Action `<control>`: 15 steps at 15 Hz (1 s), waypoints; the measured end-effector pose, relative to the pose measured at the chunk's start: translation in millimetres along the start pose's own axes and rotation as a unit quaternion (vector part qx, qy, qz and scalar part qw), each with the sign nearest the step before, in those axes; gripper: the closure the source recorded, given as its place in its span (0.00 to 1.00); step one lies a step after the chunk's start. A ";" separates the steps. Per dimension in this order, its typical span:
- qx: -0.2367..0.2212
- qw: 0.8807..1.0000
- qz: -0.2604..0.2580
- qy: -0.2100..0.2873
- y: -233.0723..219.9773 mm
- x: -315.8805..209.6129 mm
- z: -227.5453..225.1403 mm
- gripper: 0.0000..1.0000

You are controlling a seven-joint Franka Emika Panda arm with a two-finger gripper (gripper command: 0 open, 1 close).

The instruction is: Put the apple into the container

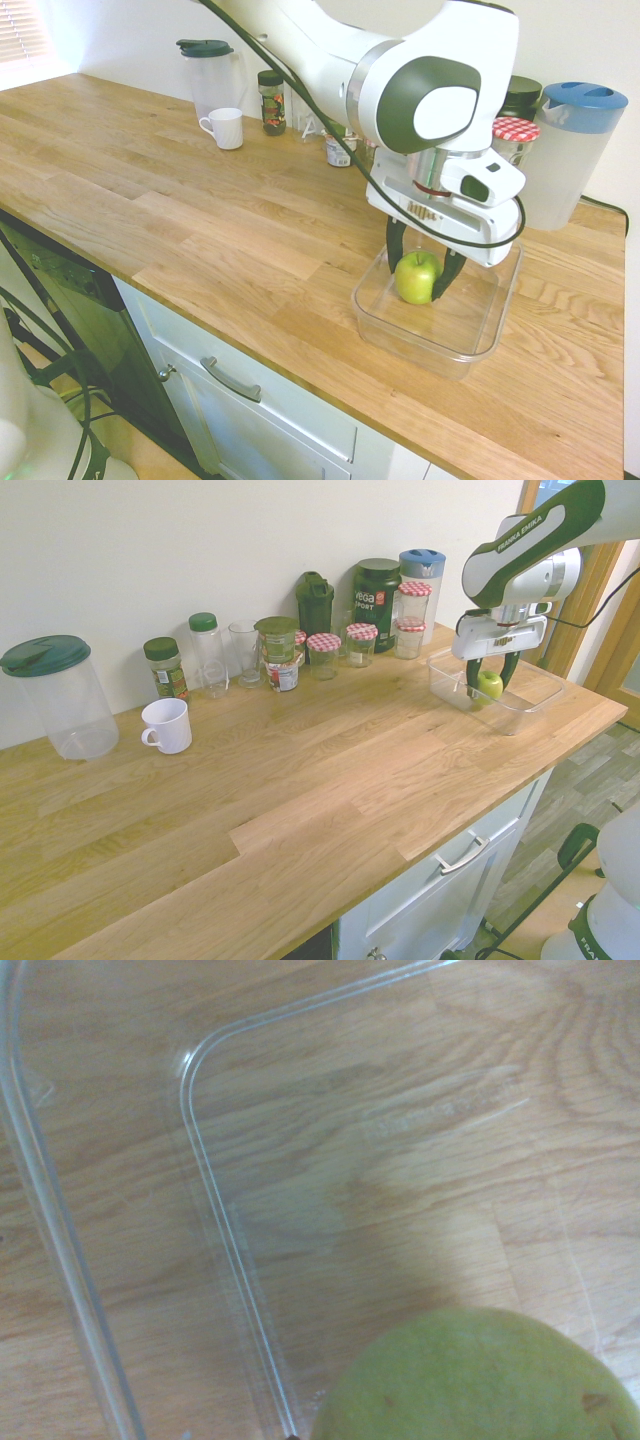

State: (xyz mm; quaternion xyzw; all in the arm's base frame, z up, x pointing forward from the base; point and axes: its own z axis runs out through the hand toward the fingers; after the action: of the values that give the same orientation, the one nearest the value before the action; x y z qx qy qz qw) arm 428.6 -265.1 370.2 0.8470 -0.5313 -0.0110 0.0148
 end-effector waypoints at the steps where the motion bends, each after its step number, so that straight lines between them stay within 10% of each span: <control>1: 0.001 1.000 -0.001 0.001 -0.9 -0.1 -0.5 0.00; 7: 0.019 0.999 -0.043 0.027 -27.9 -26.3 -55.2 0.00; 11: 0.049 0.986 -0.150 0.053 -80.7 -169.1 -171.1 0.00; 15: 0.031 0.972 -0.227 0.053 -125.5 -312.9 -161.1 0.00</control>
State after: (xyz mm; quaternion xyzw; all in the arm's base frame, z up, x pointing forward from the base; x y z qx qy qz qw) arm 410.8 73.3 527.6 0.9449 -0.3236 0.0470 0.0141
